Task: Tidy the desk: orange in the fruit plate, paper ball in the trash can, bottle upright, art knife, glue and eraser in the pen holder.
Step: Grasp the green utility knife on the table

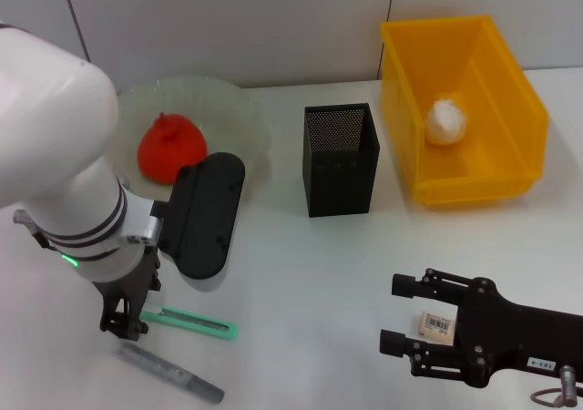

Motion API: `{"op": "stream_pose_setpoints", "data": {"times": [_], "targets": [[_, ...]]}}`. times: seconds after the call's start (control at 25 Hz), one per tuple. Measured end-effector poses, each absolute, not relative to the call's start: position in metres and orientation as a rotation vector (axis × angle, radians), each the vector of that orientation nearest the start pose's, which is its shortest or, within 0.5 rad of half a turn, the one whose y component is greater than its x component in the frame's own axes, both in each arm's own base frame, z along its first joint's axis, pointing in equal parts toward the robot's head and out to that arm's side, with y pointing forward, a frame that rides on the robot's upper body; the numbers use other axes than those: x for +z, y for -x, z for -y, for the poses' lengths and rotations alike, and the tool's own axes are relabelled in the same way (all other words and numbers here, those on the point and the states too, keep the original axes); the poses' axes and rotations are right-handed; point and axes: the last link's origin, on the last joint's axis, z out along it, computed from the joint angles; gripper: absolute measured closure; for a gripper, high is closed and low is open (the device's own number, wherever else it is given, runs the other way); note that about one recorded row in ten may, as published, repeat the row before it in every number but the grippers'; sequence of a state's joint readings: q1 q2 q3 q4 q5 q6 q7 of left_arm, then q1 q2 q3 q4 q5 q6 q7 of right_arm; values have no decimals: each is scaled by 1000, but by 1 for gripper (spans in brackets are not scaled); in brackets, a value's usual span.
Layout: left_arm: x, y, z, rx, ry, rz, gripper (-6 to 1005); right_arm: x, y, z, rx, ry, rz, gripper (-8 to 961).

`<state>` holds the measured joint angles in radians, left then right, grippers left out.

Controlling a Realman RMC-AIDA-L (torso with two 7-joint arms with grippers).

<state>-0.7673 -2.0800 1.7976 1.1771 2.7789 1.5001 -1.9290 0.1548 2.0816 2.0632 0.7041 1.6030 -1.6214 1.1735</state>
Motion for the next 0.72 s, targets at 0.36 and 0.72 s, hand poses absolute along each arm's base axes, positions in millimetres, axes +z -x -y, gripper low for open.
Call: {"op": "stream_pose_setpoints", "data": {"times": [0.36,0.72], "targets": [[-58,169,-355,1251,2791,-454,483,-14,-292,-235,959,2636,-574,191],[-59,172,-355,1259,2797,-430,491,-14,-292,-235,961,2637,-577,191]]}}
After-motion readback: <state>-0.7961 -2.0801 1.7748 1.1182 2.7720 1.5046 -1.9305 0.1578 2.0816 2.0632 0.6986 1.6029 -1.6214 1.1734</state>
